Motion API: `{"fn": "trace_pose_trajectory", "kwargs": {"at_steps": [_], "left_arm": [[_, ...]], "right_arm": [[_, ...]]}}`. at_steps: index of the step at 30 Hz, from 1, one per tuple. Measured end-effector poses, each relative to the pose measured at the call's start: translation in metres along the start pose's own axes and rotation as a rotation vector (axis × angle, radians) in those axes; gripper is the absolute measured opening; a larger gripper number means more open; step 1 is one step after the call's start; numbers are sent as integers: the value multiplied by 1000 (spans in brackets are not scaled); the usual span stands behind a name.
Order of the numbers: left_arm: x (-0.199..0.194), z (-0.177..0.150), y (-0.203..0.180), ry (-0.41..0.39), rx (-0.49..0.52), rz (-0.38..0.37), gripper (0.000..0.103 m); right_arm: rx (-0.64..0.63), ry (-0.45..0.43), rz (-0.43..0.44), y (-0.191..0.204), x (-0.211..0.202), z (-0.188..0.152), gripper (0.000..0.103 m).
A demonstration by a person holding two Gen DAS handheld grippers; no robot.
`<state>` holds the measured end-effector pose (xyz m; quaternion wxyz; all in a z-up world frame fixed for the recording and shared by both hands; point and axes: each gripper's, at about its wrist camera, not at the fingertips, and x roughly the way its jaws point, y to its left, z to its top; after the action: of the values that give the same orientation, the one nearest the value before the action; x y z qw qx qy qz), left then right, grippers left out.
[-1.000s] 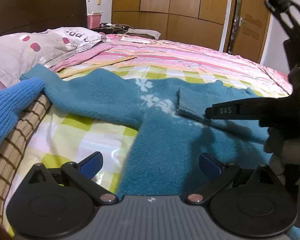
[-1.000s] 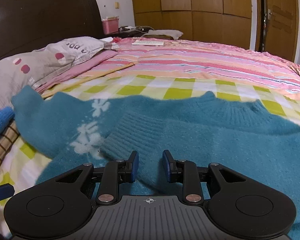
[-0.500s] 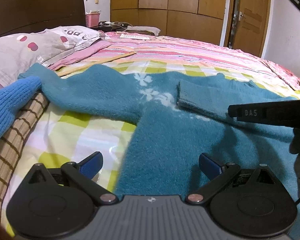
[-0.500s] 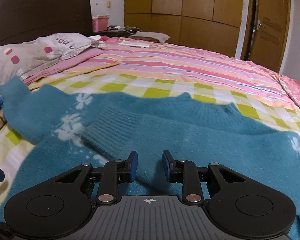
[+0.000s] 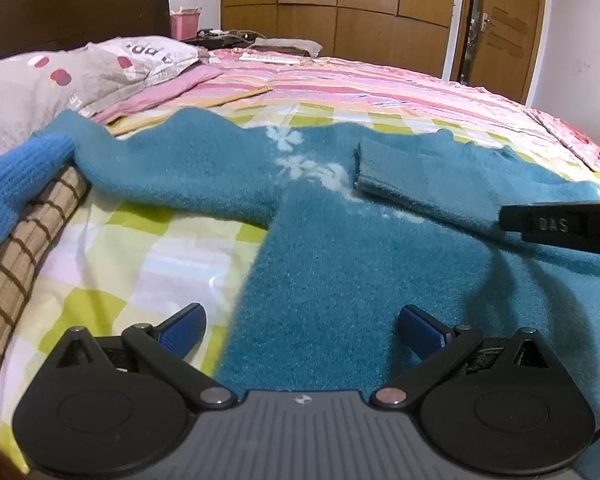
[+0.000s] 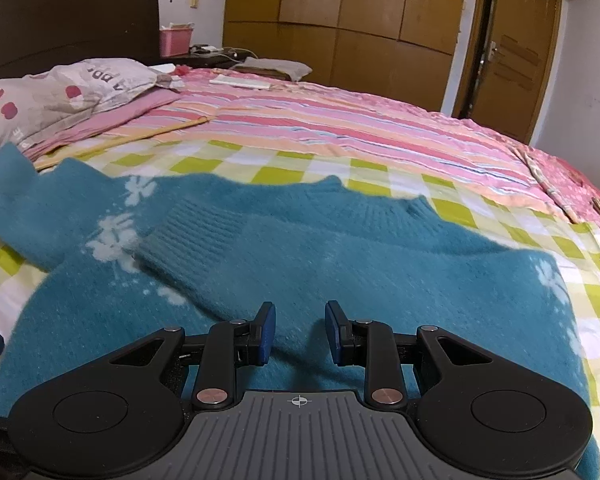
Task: Fold small clothes
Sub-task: 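Open the right tool and withdraw from the laid sleeve, then grasp the other sleeve cuff with the left tool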
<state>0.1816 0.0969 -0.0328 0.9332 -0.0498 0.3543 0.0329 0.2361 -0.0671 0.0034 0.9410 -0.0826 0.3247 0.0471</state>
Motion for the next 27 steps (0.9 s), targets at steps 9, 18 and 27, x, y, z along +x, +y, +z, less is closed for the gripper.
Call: {"fn": "trace_pose_trajectory", "kwargs": {"at_steps": [9,18,27], "left_arm": [[3,-2,1,5,-17,-1,103],[5,-1,3,12,-28,-12,103],[5,0,5,20,-27,-16,103]], "right_arm": [[26,17,-11,1,-2,-24,31],[52,-8,-2,-1,-3,-38,32],[56,-7,-3,-1,-4,-39,33]]}}
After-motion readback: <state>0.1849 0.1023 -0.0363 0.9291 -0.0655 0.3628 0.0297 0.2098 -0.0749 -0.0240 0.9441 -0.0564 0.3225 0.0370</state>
